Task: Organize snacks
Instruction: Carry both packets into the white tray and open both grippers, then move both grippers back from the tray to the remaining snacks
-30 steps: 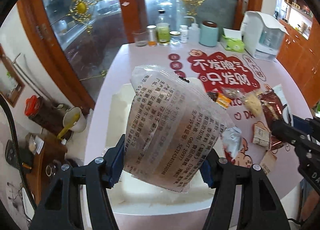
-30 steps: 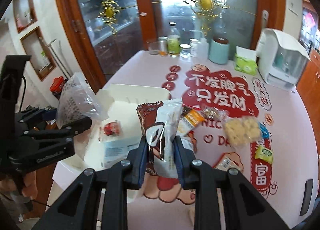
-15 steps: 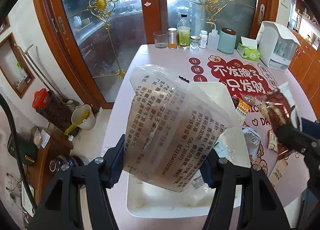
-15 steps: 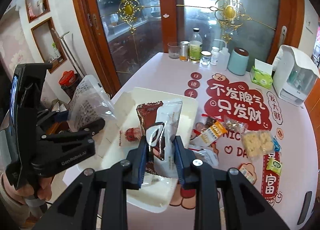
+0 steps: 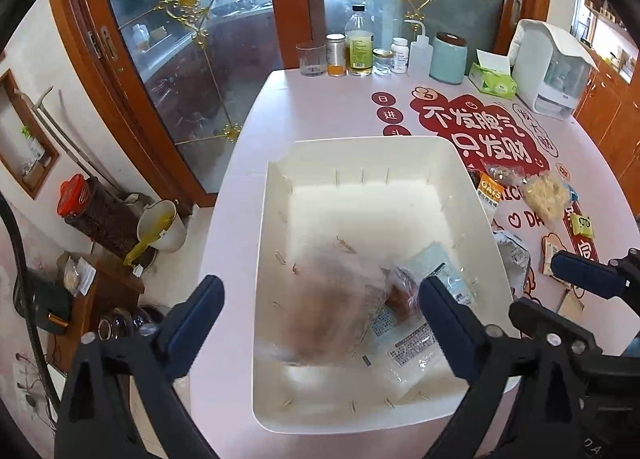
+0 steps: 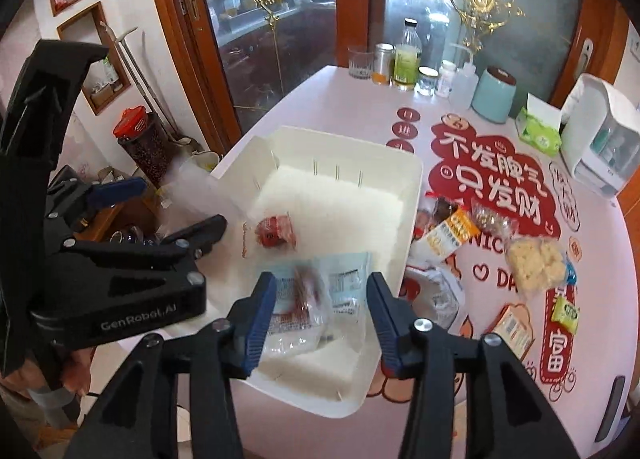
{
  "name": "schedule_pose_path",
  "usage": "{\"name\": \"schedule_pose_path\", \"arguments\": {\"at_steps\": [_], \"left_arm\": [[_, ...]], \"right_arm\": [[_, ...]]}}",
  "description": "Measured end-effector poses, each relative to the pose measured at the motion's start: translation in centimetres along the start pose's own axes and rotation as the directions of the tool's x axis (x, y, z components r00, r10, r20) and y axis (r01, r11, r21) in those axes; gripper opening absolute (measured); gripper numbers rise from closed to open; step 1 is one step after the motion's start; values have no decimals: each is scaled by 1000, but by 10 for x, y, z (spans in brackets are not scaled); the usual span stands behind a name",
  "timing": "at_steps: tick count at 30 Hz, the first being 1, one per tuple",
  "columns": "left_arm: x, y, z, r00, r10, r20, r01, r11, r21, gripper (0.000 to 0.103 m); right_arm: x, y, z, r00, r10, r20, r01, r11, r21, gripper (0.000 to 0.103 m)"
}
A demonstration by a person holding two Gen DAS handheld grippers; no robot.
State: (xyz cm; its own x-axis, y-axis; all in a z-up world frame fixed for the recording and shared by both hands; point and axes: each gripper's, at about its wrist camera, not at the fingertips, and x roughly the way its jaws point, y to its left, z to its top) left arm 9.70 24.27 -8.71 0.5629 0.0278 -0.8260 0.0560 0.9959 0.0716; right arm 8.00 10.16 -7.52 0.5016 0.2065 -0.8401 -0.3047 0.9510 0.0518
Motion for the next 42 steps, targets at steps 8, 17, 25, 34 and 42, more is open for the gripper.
{"name": "schedule_pose_path", "arguments": {"at_steps": [8,17,25,34,42], "left_arm": [[6,-10,-1,998,-50,-29,50,999,14,98],[-4,-27,1,994,-114,0,114,993,36,99],[-20,-57,2,983,-175,57,169,981,92,98],[-42,-111,5,962,-243,127,214,955,206,98],[-45,-156,14,957,-283,66,256,930,265,98]], "right_arm": [[-13,-9,-10,1000,-18,19,17,999,35,50],[-28,-28,-25,1000,-9,22,7,993,116,51],[-44,-45,-42,999,-22,35,15,985,172,51],[-65,-76,-62,995,-77,62,60,968,242,51],[-83,-118,-82,992,-107,74,77,939,335,51]]}}
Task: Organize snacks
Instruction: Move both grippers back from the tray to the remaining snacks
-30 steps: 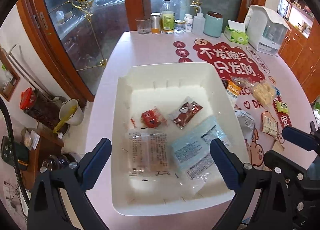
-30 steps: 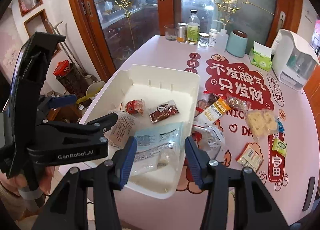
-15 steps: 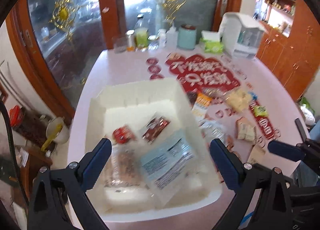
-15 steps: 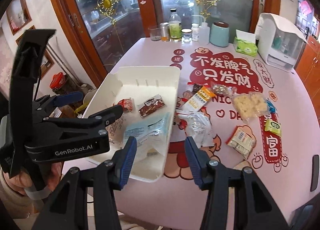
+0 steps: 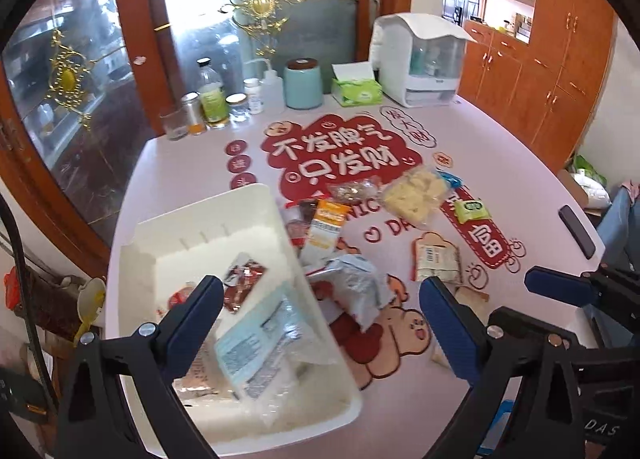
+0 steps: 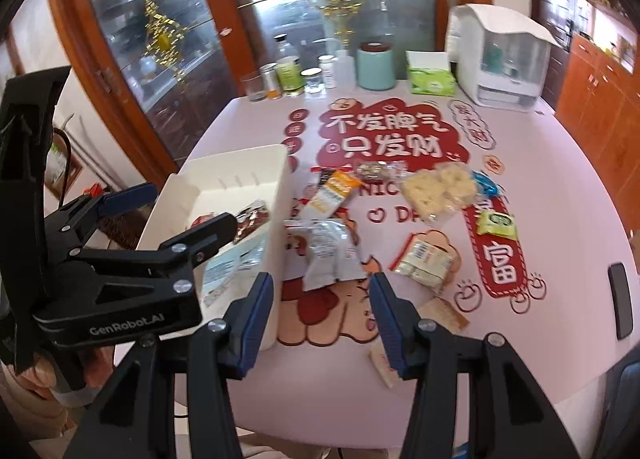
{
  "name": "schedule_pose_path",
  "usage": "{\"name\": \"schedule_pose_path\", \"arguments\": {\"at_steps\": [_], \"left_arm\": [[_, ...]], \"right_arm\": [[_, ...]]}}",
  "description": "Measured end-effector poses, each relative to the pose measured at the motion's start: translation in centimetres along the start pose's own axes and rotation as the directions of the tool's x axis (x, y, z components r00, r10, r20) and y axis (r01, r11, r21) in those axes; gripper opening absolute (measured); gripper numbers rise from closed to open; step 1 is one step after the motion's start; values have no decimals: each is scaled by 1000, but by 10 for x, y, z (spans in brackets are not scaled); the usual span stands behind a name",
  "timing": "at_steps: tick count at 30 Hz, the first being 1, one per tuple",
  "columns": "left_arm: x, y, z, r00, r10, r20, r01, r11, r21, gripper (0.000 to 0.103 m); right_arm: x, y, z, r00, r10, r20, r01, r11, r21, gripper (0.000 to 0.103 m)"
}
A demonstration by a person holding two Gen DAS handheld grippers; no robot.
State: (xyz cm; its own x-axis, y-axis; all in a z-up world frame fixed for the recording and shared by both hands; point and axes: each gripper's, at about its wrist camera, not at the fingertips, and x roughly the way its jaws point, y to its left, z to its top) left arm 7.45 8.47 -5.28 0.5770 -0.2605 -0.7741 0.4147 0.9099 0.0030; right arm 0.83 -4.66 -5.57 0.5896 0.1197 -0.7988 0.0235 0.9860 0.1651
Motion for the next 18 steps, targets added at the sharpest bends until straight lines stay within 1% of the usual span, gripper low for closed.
{"name": "schedule_pose_path", "arguments": {"at_steps": [5,8,11,14,18], "left_arm": [[8,-17,11,998,-47,-42,47,999,-5,98],[8,-26,21,998,-59,-32,59,998,-5,98],[7,-36,32,999,-44,-12,44,999,16,98],[12,-48,44,1000,-7,-4,7,999,47,98],[21,-67,62,1000,3,7,-3,998,69,98]], "right_arm": [[-10,-32,0,999,-25,21,24,999,49,51],[-17,-53,0,998,-44,34,42,997,70,51],[-22,-72,-2,996,-71,49,67,995,80,50],[-23,-94,-2,995,-86,53,80,992,102,51],[-23,-126,-2,993,-99,58,90,986,142,51]]}}
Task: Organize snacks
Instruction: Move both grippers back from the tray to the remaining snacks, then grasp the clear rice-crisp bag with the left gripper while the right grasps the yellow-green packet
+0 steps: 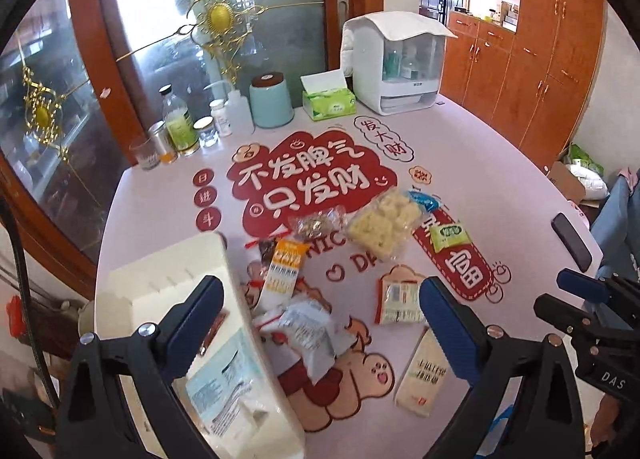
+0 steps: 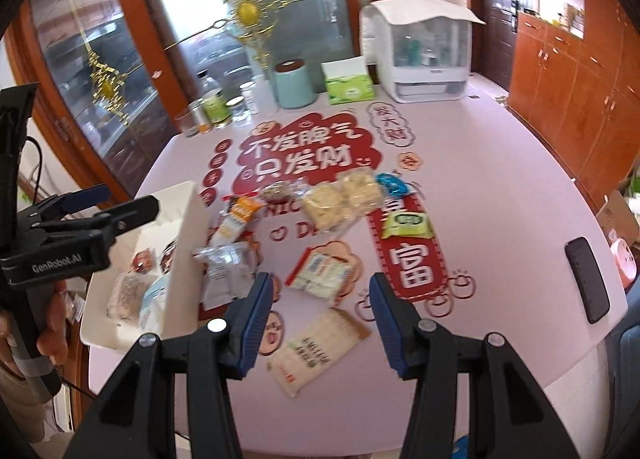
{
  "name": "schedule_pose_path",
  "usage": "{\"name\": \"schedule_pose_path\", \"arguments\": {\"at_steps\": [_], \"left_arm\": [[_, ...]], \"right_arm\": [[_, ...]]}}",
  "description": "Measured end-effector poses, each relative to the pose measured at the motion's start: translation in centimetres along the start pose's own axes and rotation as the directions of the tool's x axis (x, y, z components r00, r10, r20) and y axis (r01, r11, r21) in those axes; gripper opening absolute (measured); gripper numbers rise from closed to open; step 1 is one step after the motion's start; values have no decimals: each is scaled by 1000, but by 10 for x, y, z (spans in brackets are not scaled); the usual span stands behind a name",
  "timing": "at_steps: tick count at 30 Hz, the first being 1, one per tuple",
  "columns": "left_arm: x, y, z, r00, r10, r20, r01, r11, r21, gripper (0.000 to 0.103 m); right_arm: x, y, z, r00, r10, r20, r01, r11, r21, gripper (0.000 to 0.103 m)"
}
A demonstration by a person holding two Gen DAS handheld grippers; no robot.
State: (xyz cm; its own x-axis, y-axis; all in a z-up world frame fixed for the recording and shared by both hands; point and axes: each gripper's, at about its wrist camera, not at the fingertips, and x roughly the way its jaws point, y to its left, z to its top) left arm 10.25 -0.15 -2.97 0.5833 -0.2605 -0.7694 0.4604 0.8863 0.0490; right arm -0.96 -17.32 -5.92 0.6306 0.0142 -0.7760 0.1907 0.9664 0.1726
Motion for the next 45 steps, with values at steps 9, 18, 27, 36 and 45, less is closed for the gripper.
{"name": "schedule_pose_path", "arguments": {"at_steps": [9,18,27,36,45], "left_arm": [[37,-27,27,998,-31,-57,29,999,-40,98],[103,-49,40,990,10,-142,-26,993,-112,98],[191,-54,47,968,36,-249,-92,972,-217,98],[265,-50,47,931,23,-364,-157,926,-344,98],[300,-47,40,915,16,-403,-200,885,-420,98]], "right_arm": [[12,-54,16,999,-35,-2,35,999,26,51],[53,-92,38,998,-47,-29,48,999,12,59],[133,-117,58,992,-61,-109,60,998,-12,68],[225,-124,56,970,-44,-237,45,999,-1,68],[256,-121,53,959,-60,-276,63,998,2,68]]}}
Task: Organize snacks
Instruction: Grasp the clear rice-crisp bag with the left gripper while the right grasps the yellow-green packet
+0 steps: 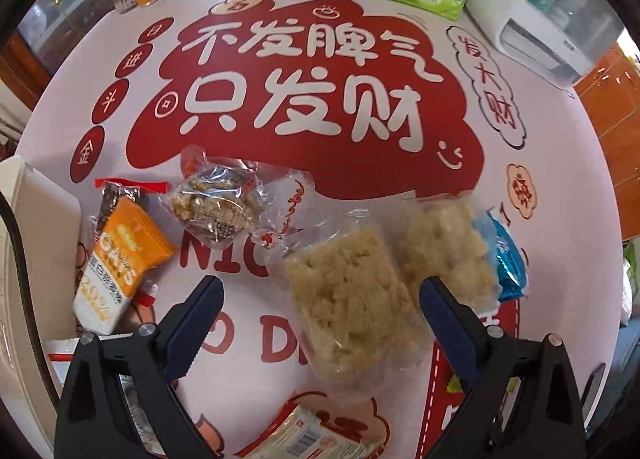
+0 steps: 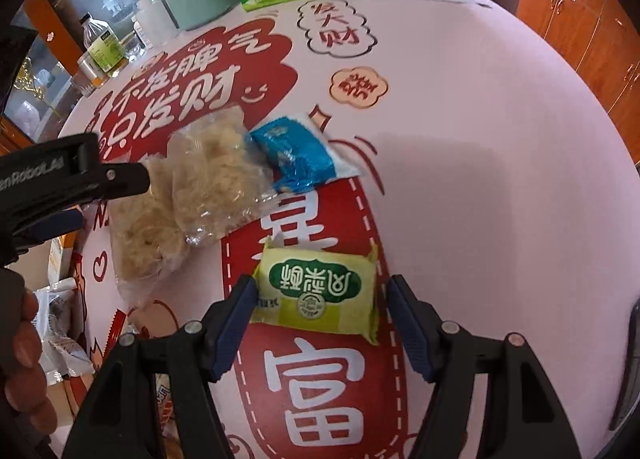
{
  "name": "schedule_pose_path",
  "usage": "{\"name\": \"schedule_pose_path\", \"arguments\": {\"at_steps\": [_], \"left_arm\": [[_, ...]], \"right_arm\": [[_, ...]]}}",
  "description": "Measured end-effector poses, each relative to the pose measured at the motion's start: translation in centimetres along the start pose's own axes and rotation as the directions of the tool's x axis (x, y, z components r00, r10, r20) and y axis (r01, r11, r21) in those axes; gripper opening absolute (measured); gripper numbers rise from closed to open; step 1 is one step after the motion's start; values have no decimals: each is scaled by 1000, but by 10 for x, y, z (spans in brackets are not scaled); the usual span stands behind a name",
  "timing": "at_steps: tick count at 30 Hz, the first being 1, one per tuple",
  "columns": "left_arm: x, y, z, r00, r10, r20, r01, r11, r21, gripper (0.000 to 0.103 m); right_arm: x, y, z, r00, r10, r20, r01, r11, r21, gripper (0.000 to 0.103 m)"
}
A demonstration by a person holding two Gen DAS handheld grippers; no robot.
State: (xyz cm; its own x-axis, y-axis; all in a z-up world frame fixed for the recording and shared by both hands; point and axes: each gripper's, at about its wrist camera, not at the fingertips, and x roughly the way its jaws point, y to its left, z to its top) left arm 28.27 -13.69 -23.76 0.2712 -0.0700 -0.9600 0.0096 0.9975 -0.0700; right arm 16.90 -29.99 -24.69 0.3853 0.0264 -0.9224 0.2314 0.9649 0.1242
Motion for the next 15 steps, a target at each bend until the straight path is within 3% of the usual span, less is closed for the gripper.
{"name": "schedule_pose_path", "arguments": {"at_steps": [8,15], "left_arm": [[20,2,-2,999,8,-44,-9,1000,-17,98],[28,18,-12,996,9,-88,-11,1000,-21,97]], "right_arm": [[1,9,-2,999,-29,25,30,997,-65,68],[-1,6,-5,999,-17,48,20,998,-58,58]]}}
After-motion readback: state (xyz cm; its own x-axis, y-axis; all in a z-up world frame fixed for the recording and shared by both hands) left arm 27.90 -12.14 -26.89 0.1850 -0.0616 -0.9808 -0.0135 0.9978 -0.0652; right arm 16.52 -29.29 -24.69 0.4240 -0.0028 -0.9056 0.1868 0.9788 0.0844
